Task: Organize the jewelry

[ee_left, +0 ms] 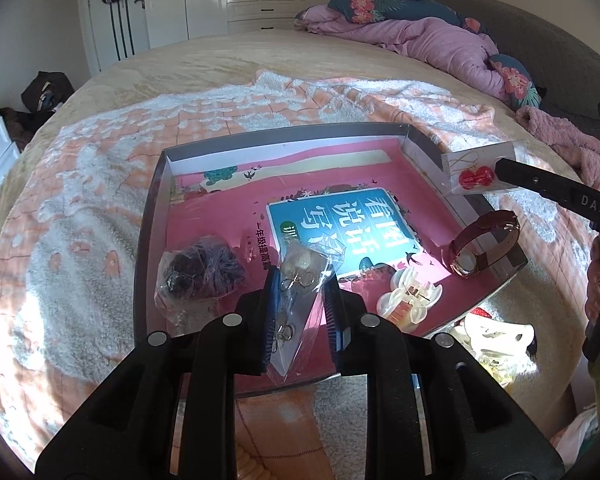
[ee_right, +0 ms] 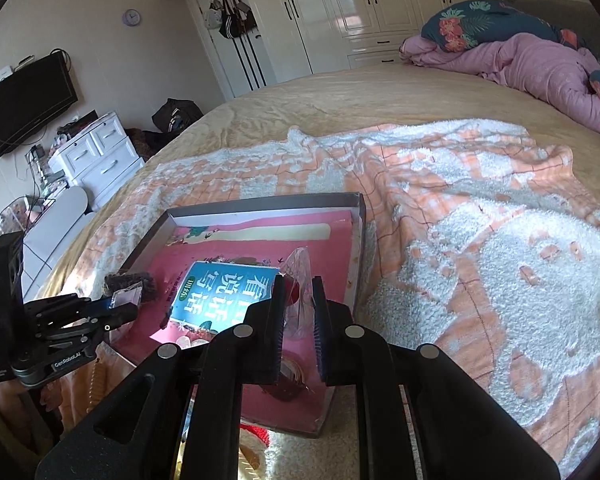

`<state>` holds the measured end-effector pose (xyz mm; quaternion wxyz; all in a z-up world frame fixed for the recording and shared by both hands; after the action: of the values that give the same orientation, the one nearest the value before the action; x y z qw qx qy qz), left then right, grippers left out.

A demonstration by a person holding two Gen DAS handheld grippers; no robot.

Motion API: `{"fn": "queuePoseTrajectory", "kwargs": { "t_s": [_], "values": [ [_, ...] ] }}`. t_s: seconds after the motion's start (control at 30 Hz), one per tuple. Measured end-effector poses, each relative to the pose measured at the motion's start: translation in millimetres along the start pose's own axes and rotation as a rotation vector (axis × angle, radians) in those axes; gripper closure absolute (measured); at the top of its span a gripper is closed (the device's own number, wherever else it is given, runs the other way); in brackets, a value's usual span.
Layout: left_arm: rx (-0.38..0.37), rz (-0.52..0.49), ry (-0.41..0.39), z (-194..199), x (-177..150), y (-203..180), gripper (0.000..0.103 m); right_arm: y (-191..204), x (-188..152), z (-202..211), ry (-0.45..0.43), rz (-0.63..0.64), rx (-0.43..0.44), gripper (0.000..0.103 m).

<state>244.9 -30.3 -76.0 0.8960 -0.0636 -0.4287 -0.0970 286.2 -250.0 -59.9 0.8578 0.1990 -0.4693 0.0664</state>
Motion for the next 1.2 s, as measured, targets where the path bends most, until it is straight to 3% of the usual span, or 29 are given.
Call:
{"fn": "queuePoseTrajectory", "kwargs": {
  "t_s": [0.43,0.5,0.57,0.8,0.9,1.13,1.2],
  "values": [
    [-0.005,0.006,0.014,-2,-2,1,0.088,-10,-10,-14,0.044,-0.056,-0.009,0.087],
    [-0.008,0.009,0.015,-2,-3,1,0.088,-10,-10,-12,0.041,-0.056,-0.013,0.082],
    [-0.009,0.009,0.016,-3,-4,1,0.088,-9,-8,-7,0.027,-0.056,-0.014,0.07],
    [-0.008,0.01,0.015,-2,-3,1,0.088,-6,2,13,-0.016,-0.04,-0.018,0.058],
    [-0.012,0.013,0.017,-2,-4,1,0.084,-3,5,24,-0.037,-0.041,-0.016,0.051],
    [-0.01,0.012,0.013,2,-5,-1,0.062,1,9,51,-0.086,-0.038,-0.011,0.031],
    [-0.009,0.015,0.008,6,-4,-2,0.057,2,10,58,-0.095,-0.032,-0.008,0.031]
  ]
}}
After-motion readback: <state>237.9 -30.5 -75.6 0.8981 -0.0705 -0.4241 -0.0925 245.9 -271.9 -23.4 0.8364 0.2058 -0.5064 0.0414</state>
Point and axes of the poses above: each gripper's, at about its wrist camera, not at the fingertips, and z roughly against the way its jaws point, y to its left, x to its top, the point moved 6 cm from there along -z, roughly the way its jaws point, and after that the axes turned 10 degrees about -y, right-handed, at the moved point
